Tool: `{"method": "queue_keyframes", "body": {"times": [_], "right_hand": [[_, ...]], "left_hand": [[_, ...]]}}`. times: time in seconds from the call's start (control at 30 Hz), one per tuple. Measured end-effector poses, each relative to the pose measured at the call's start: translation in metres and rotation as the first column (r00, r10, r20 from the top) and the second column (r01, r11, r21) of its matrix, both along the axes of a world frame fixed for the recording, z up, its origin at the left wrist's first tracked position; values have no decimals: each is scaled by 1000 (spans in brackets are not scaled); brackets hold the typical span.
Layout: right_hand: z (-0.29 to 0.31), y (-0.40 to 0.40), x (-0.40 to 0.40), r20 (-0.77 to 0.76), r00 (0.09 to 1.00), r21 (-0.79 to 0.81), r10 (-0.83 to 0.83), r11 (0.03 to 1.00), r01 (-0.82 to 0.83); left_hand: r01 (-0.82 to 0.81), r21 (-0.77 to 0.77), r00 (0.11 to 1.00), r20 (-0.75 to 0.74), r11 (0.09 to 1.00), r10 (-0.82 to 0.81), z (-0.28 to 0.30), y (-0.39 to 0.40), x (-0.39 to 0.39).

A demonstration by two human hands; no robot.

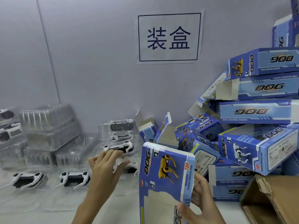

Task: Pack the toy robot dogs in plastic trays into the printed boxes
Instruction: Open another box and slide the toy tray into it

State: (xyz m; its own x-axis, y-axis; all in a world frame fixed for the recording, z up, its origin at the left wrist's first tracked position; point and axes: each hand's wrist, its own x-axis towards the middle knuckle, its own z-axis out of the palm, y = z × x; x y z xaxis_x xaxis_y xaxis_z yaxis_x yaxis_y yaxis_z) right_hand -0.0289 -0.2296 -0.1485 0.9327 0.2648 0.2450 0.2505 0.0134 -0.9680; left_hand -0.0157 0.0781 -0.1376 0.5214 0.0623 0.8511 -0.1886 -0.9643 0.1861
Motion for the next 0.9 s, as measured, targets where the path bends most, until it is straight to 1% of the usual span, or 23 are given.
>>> {"method": "queue_keyframes", "body": {"times": [0.07,0.13,0.17,0.23,0.3,0.37,0.43,0.47,0.53,0.57,0.63,0.7,0.73,0.83,0.9], "right_hand": [[6,-2,6,-21,1000,49,6,999,-5],[15,-11,5,-22,998,170,63,984,-59],[19,-15,6,-29,996,229,84,970,-76],[27,-20,11,-92,995,366,26,931,9],[35,-27,15,-131,991,502,15,863,53],[40,-34,17,-128,991,573,-28,814,97],[51,-41,19,-85,991,605,-103,785,134],[60,-43,19,-71,992,628,-102,769,124],[79,-44,23,-82,996,664,-24,745,72],[89,-45,26,-112,993,675,45,737,42],[109,-46,32,-184,957,673,223,739,-42],[124,-44,37,-230,916,676,328,731,-92],[130,-43,39,-253,904,686,346,722,-85],[141,-43,43,-317,890,700,328,714,-14],[141,-46,45,-322,884,688,340,726,-29]], "left_hand": [[12,10,998,56,1000,-13,17,-3,-4],[24,-2,995,99,1000,-23,38,-8,-10],[43,-33,993,112,999,-39,50,-10,-14],[98,-91,986,141,991,-84,80,-17,-21],[154,-101,975,177,983,-135,110,-25,-25],[247,-107,956,191,963,-224,138,-34,-28],[373,-117,919,186,921,-349,160,-44,-28],[429,-114,898,164,896,-409,168,-50,-26],[523,-95,852,87,847,-516,178,-63,-20],[563,-96,826,40,821,-562,179,-70,-17],[626,-107,771,-62,772,-634,178,-81,-11],[664,-99,724,-164,741,-670,174,-88,-7],[676,-84,706,-210,732,-676,173,-90,-5],[711,-44,653,-329,702,-682,177,-92,-4],[726,-22,624,-399,687,-672,183,-92,-5]]}}
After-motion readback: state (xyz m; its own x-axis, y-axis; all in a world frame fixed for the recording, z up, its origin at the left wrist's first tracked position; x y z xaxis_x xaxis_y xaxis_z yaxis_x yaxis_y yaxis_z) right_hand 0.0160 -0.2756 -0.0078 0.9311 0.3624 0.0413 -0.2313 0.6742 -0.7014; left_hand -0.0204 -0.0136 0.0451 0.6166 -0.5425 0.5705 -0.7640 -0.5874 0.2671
